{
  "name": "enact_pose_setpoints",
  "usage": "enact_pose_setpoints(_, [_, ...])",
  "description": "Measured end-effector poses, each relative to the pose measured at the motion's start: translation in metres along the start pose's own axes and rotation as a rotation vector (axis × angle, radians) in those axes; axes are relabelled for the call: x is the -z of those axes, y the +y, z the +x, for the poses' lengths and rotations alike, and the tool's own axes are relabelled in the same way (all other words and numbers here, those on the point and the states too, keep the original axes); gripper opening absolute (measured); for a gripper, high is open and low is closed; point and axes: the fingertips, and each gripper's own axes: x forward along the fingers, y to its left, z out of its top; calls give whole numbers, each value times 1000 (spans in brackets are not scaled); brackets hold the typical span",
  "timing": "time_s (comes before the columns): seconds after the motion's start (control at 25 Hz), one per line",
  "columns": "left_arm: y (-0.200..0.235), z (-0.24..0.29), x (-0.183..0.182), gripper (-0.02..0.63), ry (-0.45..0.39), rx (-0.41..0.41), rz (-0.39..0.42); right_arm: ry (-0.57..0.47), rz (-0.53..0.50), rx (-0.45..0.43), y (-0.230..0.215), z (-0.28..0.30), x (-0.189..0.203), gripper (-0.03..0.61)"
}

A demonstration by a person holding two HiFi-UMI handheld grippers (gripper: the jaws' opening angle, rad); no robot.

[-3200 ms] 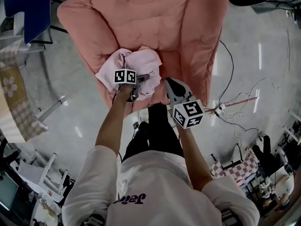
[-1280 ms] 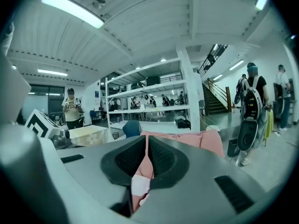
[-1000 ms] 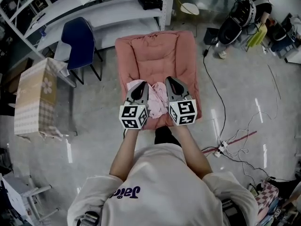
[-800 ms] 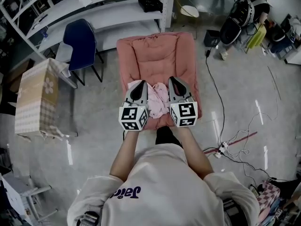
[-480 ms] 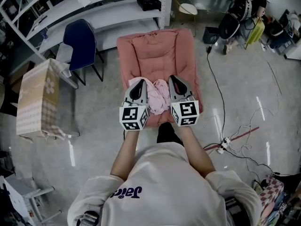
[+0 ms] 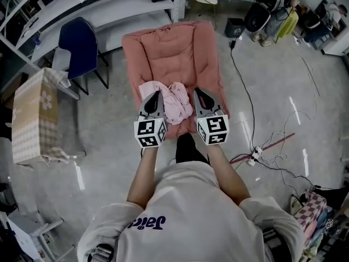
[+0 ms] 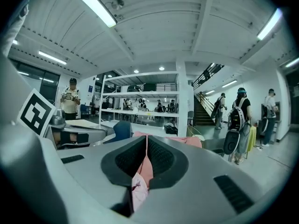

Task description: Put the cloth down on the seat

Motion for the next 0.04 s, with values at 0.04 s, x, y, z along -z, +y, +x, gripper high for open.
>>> enact_pose_setpoints(0.04, [4, 5, 9, 14, 21, -3, -3, 14, 9, 2, -4, 2, 8, 25])
